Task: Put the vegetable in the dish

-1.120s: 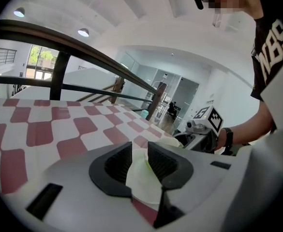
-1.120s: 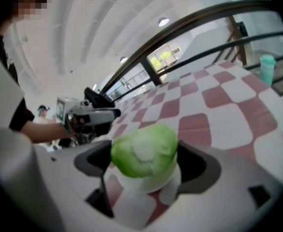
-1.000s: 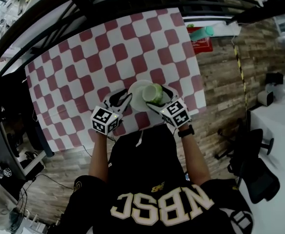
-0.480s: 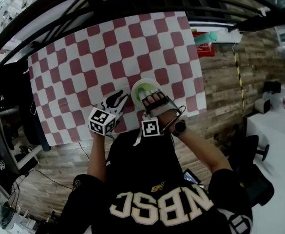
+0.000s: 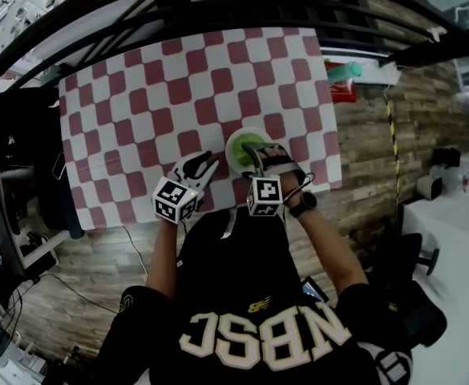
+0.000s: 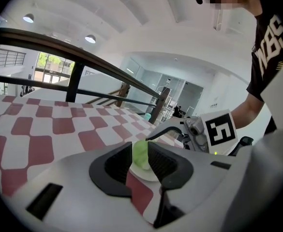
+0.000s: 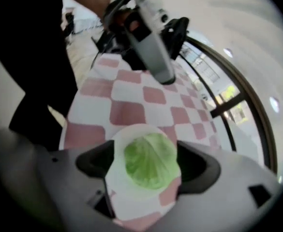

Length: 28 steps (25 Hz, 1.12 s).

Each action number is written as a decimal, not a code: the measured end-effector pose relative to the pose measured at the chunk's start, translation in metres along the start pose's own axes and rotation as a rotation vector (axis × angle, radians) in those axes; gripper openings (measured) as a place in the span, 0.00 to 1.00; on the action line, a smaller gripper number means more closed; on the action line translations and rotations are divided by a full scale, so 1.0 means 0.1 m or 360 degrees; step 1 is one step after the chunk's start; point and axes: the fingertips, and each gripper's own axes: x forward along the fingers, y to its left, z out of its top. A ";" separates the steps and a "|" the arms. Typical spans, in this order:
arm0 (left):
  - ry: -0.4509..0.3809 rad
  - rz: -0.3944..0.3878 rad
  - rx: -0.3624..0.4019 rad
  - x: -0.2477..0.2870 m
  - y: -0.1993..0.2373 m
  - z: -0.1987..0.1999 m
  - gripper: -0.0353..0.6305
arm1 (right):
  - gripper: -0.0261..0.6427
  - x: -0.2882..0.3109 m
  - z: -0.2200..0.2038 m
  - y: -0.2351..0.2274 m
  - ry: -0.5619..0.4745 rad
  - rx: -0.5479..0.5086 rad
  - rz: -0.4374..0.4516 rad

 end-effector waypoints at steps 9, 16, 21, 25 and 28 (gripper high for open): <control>-0.0321 0.0120 0.0146 -0.27 -0.25 0.89 0.21 | 0.55 -1.10 0.25 -0.87 -0.0812 0.1347 -0.0383; -0.0544 0.0280 0.0297 -0.55 -0.48 1.55 0.21 | 0.42 -1.81 0.19 -1.29 -0.1136 0.1724 -0.0735; -0.0616 0.0413 0.0485 -0.66 -0.67 1.80 0.19 | 0.22 -2.16 0.18 -1.49 -0.1194 0.1797 -0.0968; -0.0652 0.0464 0.0565 -0.68 -0.83 1.90 0.10 | 0.06 -2.37 0.37 -1.51 -0.1267 0.1780 -0.1034; -0.0661 0.0496 0.0579 -0.66 -0.87 1.97 0.08 | 0.06 -2.48 0.44 -1.53 -0.1248 0.1775 -0.1079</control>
